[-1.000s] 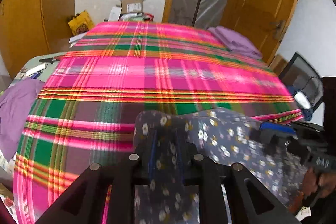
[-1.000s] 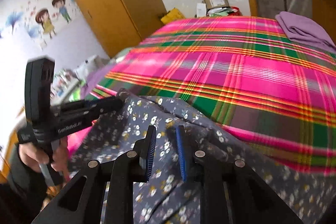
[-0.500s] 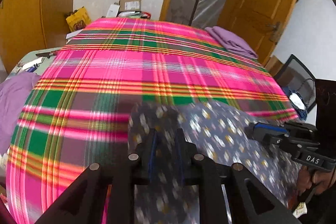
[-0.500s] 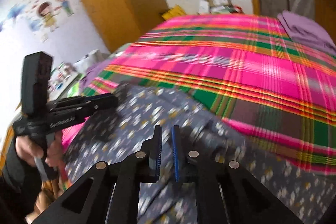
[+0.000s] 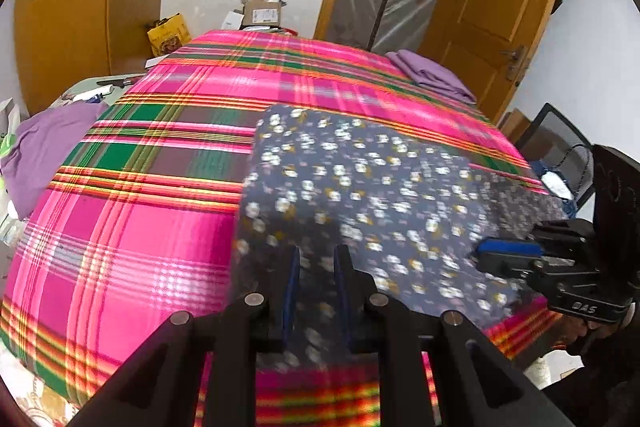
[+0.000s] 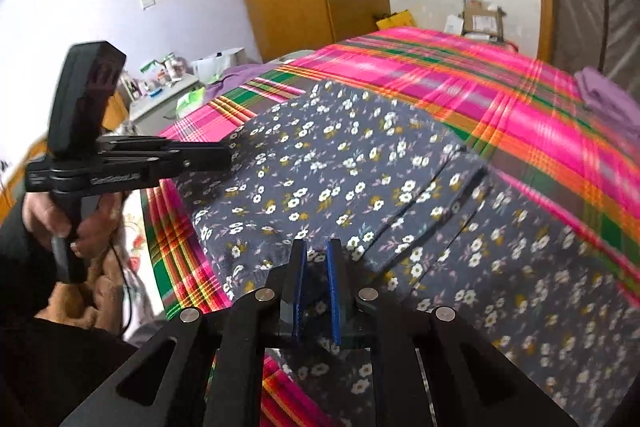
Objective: Fold clothes
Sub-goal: 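Smooth the folded garment with the open left gripper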
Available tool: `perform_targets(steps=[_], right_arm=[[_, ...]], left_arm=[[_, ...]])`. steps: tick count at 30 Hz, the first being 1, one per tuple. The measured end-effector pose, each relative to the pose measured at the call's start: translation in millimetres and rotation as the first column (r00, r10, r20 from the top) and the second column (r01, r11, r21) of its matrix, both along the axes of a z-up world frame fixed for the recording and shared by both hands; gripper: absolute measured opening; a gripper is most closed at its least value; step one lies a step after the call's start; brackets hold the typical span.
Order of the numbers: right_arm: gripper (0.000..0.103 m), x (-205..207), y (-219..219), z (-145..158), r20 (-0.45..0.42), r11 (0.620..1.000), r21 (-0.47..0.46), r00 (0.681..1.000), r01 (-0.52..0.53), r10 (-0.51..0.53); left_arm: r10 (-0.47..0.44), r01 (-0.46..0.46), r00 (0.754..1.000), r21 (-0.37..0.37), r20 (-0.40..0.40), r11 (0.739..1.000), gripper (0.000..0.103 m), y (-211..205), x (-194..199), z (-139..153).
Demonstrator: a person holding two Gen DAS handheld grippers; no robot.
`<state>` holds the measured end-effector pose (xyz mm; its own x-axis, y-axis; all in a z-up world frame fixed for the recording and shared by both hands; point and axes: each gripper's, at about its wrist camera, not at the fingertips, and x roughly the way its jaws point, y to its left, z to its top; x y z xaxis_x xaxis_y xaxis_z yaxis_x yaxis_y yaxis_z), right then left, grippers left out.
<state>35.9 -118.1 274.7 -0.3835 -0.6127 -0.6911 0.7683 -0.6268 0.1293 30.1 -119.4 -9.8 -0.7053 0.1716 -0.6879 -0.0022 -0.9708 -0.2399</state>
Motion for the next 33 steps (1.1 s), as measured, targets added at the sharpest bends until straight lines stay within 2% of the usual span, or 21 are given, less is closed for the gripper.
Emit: perform_targets(steps=[3,7,10,15,26,30,33], right_arm=[[0.016,6.3,-4.1,0.6,-0.017,0.998,0.044,0.999,0.035,-0.034],[0.018,4.1,-0.3,-2.7,0.022,0.994,0.047,0.995,0.095,-0.096],[0.02,4.1,3.8,-1.9,0.032,0.991,0.046,0.992,0.124,-0.125],[0.02,6.6,9.4,0.4,0.027,0.987,0.049,0.988,0.153,-0.155],[0.02,8.0,26.1,4.7,0.009,0.975,0.053,0.977,0.215,-0.215],[0.021,6.1,37.0,7.4,0.004,0.963,0.054,0.965,0.262,-0.263],[0.022,0.9,50.8,9.5,0.017,0.941,0.051,0.942,0.334,-0.335]], left_arm=[[-0.054,0.054,0.998,0.002,-0.011,0.999,0.018,15.0,5.6,0.1],[-0.11,0.11,0.993,0.002,0.041,0.994,0.018,35.4,3.6,-16.1],[-0.105,0.105,0.994,-0.035,0.017,0.994,0.02,42.0,8.4,-16.5],[-0.087,0.088,0.996,-0.038,0.033,0.995,0.02,43.7,11.5,-10.8],[-0.169,0.17,0.985,-0.042,0.027,0.985,0.02,77.8,8.2,-5.5],[-0.178,0.18,0.983,-0.059,0.047,0.982,0.02,84.9,5.3,-13.3],[-0.175,0.178,0.983,-0.068,0.046,0.982,0.02,86.8,5.2,-13.4]])
